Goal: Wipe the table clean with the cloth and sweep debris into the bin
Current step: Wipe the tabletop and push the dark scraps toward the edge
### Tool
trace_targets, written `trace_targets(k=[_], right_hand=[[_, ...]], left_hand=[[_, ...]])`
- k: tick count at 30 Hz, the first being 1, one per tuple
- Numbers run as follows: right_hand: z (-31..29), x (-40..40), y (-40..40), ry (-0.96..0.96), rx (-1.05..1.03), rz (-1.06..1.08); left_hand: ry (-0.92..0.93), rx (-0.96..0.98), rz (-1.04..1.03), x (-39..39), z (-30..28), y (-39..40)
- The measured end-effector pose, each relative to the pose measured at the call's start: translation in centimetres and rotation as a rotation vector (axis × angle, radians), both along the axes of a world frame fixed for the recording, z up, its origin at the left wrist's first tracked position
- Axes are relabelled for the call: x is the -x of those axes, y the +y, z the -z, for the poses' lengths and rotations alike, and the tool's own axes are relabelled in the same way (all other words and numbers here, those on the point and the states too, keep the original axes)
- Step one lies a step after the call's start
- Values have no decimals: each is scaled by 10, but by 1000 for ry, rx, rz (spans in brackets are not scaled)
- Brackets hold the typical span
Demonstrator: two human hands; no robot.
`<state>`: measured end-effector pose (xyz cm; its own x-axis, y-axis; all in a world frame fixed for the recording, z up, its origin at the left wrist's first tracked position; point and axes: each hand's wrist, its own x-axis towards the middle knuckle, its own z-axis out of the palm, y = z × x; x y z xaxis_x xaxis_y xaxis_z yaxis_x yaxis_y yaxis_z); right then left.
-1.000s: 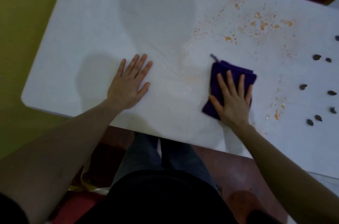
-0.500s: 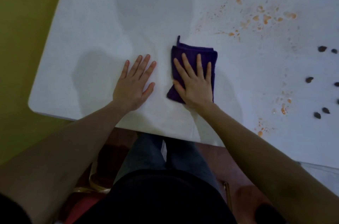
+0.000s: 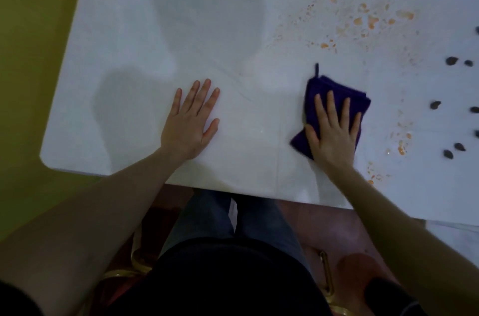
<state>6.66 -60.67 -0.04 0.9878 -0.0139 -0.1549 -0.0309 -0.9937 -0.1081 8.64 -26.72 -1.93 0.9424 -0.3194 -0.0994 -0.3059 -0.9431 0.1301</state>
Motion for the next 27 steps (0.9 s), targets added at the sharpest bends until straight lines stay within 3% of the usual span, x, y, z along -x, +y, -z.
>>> trace_targets(k=[5,9,13,17,22,27], right_hand=[[-1,47,67,40,-20,-326],[2,-11,97,54,-33,-447],[0,-95,83,34,3,-378],[-3,-127,13,60,-2,-73],[-3,-57,-31,22,-25,76],[-1,17,26,16,-17,-147]], left_hand=[[-10,-17,11,1,0,0],[-14,-13,10,2,0,-2],[-20,-14,23,1,0,-2],[-28,0,19,1,0,-1],[-28,10,16,1,1,-1],[-36,17,18,1,0,0]])
